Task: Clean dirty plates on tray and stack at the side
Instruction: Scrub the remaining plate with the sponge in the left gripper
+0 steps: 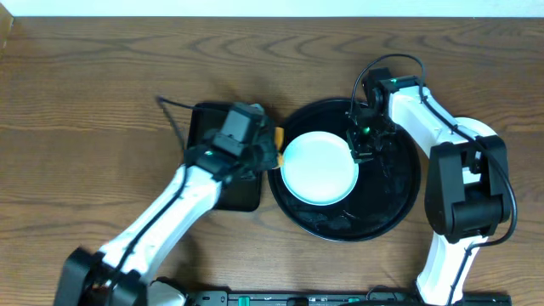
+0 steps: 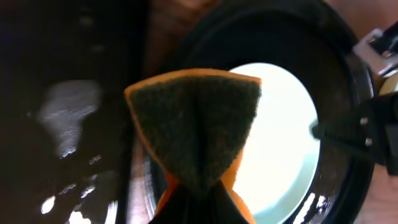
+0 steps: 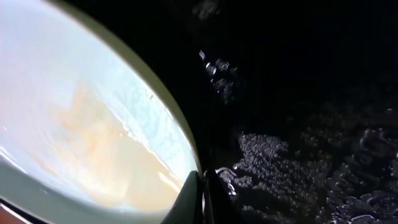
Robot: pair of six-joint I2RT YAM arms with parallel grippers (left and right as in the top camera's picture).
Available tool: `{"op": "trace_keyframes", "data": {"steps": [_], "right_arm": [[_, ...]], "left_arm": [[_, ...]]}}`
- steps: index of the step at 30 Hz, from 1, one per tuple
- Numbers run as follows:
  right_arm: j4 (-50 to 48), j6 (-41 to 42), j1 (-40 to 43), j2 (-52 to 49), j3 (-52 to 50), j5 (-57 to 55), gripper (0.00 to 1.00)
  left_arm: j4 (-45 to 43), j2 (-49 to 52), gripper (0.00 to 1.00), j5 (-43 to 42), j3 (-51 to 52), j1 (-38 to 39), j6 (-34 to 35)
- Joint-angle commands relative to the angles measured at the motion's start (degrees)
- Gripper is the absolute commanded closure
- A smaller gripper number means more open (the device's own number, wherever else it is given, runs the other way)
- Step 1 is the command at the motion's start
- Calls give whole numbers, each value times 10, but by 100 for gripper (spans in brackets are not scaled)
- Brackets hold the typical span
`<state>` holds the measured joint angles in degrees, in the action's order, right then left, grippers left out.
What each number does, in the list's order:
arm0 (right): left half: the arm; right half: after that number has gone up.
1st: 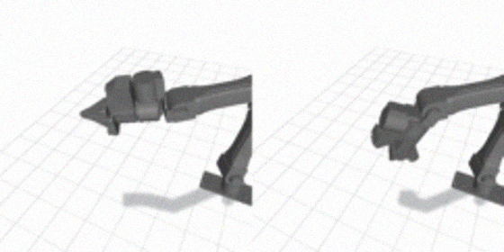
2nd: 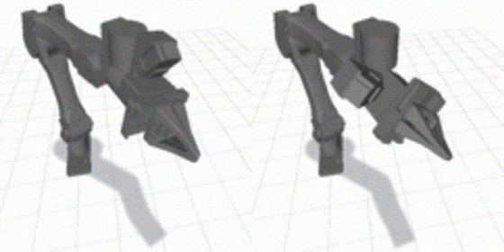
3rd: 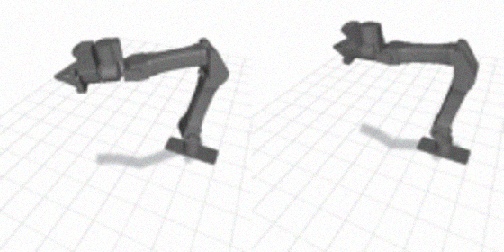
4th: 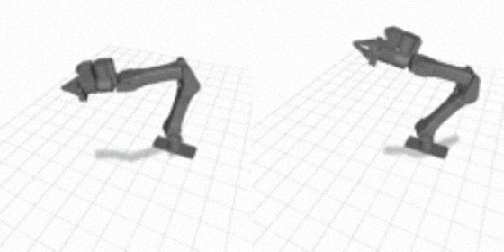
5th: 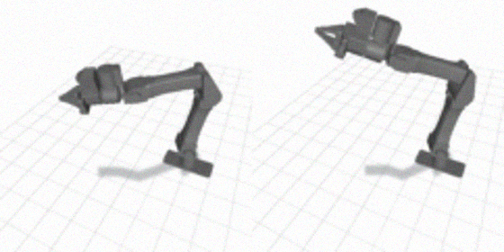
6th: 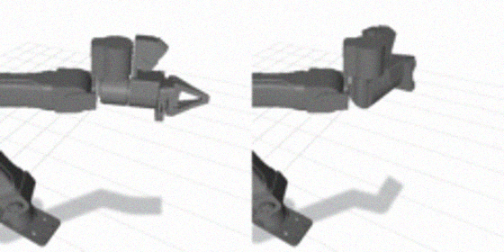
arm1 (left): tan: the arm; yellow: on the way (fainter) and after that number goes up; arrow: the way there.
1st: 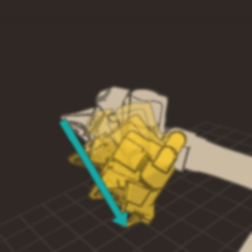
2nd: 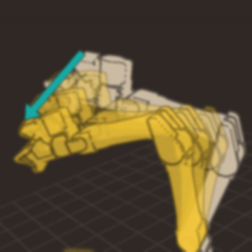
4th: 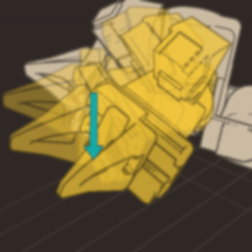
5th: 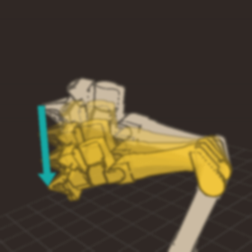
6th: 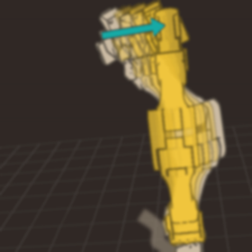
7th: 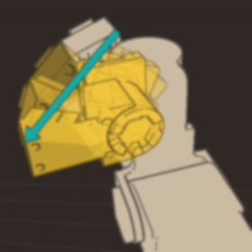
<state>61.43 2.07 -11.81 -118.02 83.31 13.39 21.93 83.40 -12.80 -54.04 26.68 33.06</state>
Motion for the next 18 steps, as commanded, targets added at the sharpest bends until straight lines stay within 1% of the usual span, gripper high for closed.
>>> {"op": "trace_keyframes", "data": {"steps": [1, 4, 7, 10, 12, 14, 15, 16, 18], "right_arm": [[-25, 18, 12, 47, 2, 0, 99], [-45, 17, 17, 89, 2, -20, 99], [-54, 14, 17, 133, 2, -62, 99], [-55, -9, 16, 170, 2, -88, 99], [-50, -15, 16, 182, 2, -89, 99], [-40, -14, 16, 181, 2, -85, 99], [-35, -13, 16, 177, 1, -78, 97], [-30, -13, 16, 172, 0, -66, 92], [-25, -13, 17, 157, -4, -33, 87]], "left_arm": [[27, -16, 93, 42, -7, -32, -22], [33, -11, 92, 49, -6, -60, -33], [29, 1, 93, 49, -6, -82, -69], [29, 19, 93, 48, -6, -97, -80], [27, 31, 93, 23, -6, -100, -80], [16, 38, 92, -33, -6, -98, -107], [8, 39, 92, -60, -6, -95, -121], [0, 41, 93, -75, -6, -92, -129], [-16, 41, 92, -78, -6, -83, -130]]}}
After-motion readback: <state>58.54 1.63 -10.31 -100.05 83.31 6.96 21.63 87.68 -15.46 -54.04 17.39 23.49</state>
